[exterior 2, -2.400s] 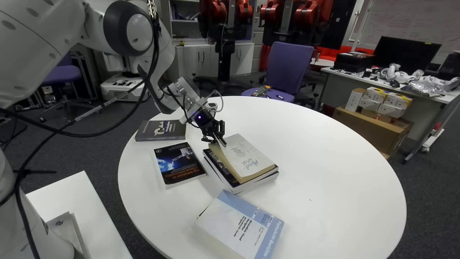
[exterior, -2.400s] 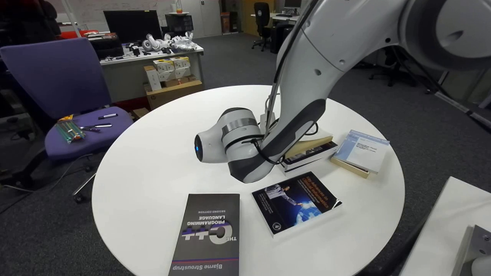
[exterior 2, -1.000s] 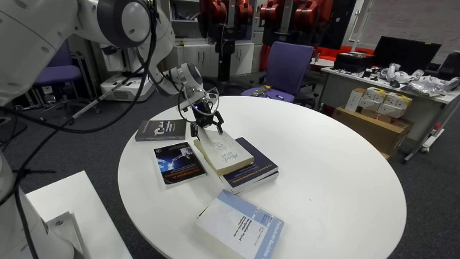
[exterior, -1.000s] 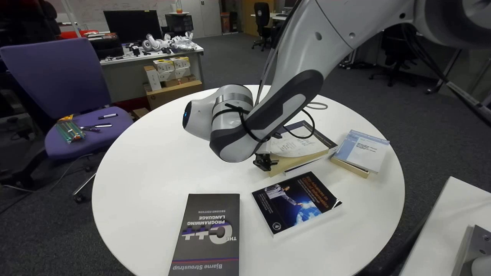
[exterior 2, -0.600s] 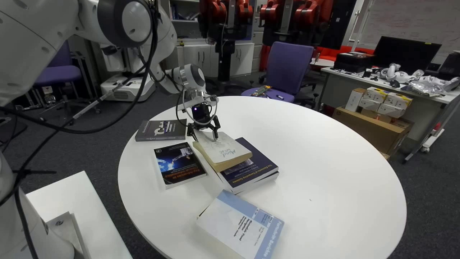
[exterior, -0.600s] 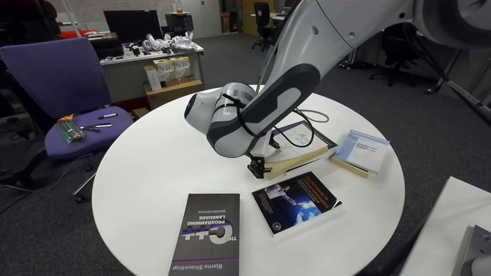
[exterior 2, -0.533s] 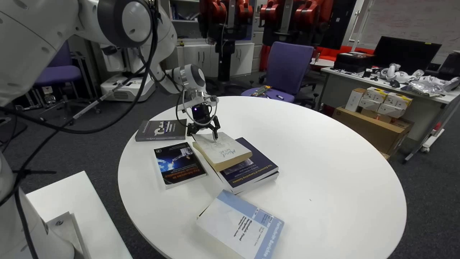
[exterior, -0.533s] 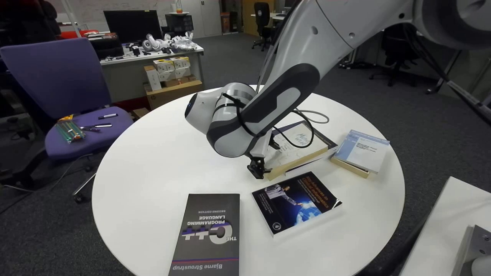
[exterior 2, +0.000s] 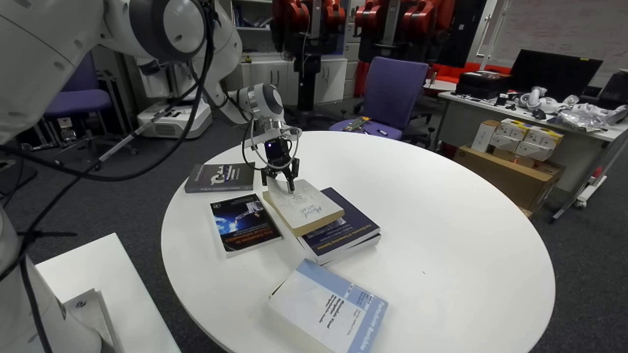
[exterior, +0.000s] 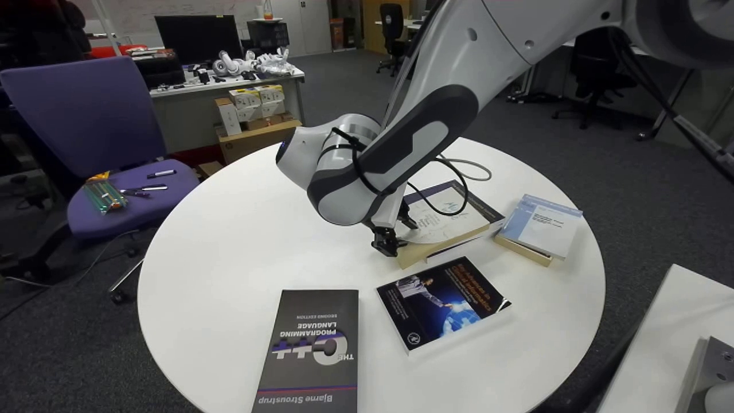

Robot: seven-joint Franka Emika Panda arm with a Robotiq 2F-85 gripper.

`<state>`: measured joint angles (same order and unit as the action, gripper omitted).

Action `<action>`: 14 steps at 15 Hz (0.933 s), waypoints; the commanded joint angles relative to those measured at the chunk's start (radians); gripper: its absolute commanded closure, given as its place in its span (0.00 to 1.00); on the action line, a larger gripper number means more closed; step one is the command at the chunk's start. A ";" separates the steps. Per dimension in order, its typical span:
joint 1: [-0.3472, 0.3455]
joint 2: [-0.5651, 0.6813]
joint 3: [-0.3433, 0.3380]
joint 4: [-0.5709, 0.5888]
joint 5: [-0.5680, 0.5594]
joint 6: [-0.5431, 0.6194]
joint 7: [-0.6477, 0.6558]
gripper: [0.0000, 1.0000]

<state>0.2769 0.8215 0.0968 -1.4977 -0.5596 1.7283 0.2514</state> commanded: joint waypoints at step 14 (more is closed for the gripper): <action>0.055 -0.002 -0.110 -0.054 -0.166 0.005 -0.005 0.99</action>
<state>0.3260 0.8233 0.0187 -1.5106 -0.6633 1.7240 0.2507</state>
